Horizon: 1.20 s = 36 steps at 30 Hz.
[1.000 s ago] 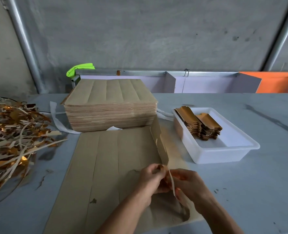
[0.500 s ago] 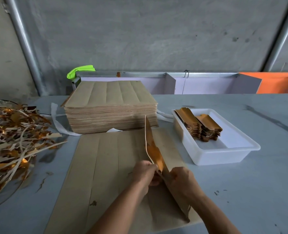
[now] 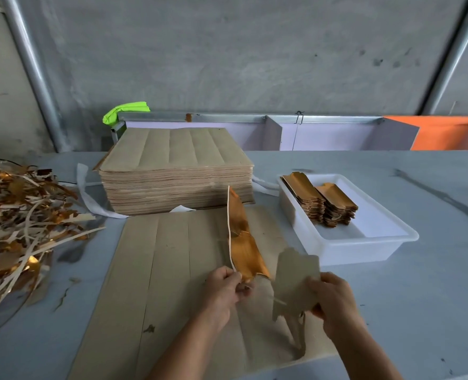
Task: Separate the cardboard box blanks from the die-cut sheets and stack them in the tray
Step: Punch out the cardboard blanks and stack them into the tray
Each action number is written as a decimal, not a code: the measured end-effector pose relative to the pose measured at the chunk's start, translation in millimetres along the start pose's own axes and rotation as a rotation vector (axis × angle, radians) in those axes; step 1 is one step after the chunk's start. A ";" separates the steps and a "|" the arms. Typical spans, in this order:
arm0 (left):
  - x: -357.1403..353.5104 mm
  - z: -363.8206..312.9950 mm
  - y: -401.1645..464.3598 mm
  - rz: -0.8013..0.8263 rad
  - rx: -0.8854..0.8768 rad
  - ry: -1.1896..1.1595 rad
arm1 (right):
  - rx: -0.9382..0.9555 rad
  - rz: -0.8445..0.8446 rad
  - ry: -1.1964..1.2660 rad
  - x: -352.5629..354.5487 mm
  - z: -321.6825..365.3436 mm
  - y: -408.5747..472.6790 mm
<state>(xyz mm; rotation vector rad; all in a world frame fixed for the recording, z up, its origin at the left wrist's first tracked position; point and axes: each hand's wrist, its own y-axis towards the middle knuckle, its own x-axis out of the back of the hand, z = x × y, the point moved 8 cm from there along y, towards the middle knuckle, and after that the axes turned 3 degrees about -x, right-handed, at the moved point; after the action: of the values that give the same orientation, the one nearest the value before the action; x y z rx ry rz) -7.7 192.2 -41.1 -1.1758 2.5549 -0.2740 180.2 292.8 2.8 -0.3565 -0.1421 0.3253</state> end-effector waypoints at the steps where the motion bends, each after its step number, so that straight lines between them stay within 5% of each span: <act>1: 0.8 -0.1 0.1 -0.003 -0.001 0.008 | 0.003 -0.020 0.066 5.5 1.1 -0.7; 7: 6.3 -1.6 2.9 -0.022 -0.052 0.062 | 0.217 -0.186 0.068 29.1 28.5 -8.9; 12: 1.4 -0.7 4.3 0.080 -0.064 0.040 | 0.733 -0.330 -0.373 16.7 79.6 -23.7; 16: 0.0 -1.0 2.8 0.115 -0.067 -0.030 | 0.925 -0.295 -0.857 -37.8 92.1 -19.6; 20: -3.0 -3.6 -1.0 0.125 -0.075 -0.113 | 0.959 -0.058 -1.068 -92.0 80.1 -4.3; 27: -4.8 -7.3 -9.4 0.212 -0.076 -0.171 | 0.718 0.385 -1.057 -135.7 55.9 8.9; 36: -2.2 -8.6 -8.5 0.177 -0.090 -0.179 | 0.764 0.511 -1.110 -137.1 56.3 7.3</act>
<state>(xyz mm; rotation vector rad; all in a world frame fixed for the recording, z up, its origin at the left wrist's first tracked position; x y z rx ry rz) -3.5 188.8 -30.1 -0.9496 2.5135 -0.0120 38.6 271.1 41.5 0.6012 -0.9905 1.0221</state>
